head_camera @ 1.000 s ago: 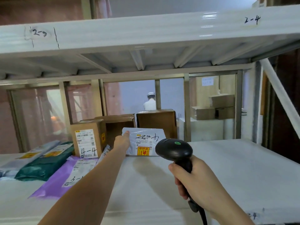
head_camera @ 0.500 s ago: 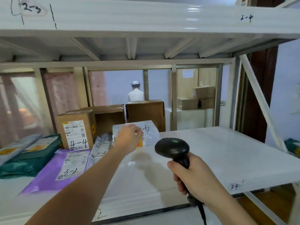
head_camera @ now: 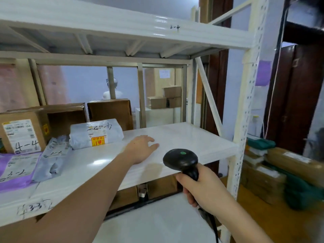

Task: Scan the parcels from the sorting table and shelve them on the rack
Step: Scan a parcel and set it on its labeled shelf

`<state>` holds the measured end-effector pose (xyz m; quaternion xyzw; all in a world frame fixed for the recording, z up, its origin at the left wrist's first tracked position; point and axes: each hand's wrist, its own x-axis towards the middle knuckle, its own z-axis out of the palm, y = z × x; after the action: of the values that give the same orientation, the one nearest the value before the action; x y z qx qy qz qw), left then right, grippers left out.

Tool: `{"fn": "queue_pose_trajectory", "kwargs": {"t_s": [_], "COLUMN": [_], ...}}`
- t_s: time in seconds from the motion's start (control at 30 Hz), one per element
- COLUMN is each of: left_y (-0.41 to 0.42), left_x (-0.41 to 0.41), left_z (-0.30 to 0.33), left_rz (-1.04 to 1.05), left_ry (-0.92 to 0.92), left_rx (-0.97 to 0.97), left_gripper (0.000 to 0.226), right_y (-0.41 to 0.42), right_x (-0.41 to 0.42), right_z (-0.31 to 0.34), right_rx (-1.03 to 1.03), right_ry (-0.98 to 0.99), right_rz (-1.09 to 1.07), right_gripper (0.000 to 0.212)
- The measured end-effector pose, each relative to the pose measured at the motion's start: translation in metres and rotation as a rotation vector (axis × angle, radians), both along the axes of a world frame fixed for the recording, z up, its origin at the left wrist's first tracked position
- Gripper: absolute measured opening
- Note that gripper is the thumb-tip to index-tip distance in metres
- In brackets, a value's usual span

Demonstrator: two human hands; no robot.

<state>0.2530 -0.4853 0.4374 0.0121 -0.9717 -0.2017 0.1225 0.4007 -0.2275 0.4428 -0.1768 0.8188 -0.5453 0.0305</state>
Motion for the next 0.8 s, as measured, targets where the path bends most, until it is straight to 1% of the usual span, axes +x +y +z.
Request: {"fn": "queue_pose_trajectory", "kwargs": {"t_s": [0.07,0.2,0.27,0.33,0.43,0.5,0.67,0.8], "left_y": [0.044,0.144,0.196,0.244,0.311,0.352,0.423,0.458], "left_x": [0.0,-0.004,-0.007,-0.01,-0.014,-0.013,-0.02,-0.061], "left_z": [-0.002,-0.012,-0.02,-0.028,-0.038,-0.043,-0.055,-0.072], "left_rz": [-0.049,-0.156,-0.215,-0.279,-0.376,-0.435,-0.556,-0.603], "left_ry": [0.007,-0.042,-0.06,-0.035,0.039,0.031,-0.026,-0.081], "left_rx": [0.01,0.038,0.037,-0.015,-0.149,-0.169,-0.165,-0.159], "left_gripper": [0.053,0.067,0.07,0.07,0.067,0.066,0.062,0.061], "right_y": [0.036,0.113,0.152,0.188,0.239,0.269,0.324,0.352], "right_x": [0.007,0.025,0.033,0.042,0.053,0.055,0.045,0.02], "right_z": [-0.003,-0.011,-0.017,-0.021,-0.024,-0.028,-0.043,-0.053], "right_rx": [0.026,0.032,0.053,0.062,0.029,0.023,0.011,-0.024], "right_ry": [0.01,-0.017,-0.042,-0.066,-0.083,-0.084,-0.069,-0.059], "right_rz": [-0.054,-0.145,-0.196,-0.241,-0.311,-0.369,-0.464,-0.517], "right_gripper": [0.013,0.014,0.015,0.014,0.01,0.01,0.01,0.006]}}
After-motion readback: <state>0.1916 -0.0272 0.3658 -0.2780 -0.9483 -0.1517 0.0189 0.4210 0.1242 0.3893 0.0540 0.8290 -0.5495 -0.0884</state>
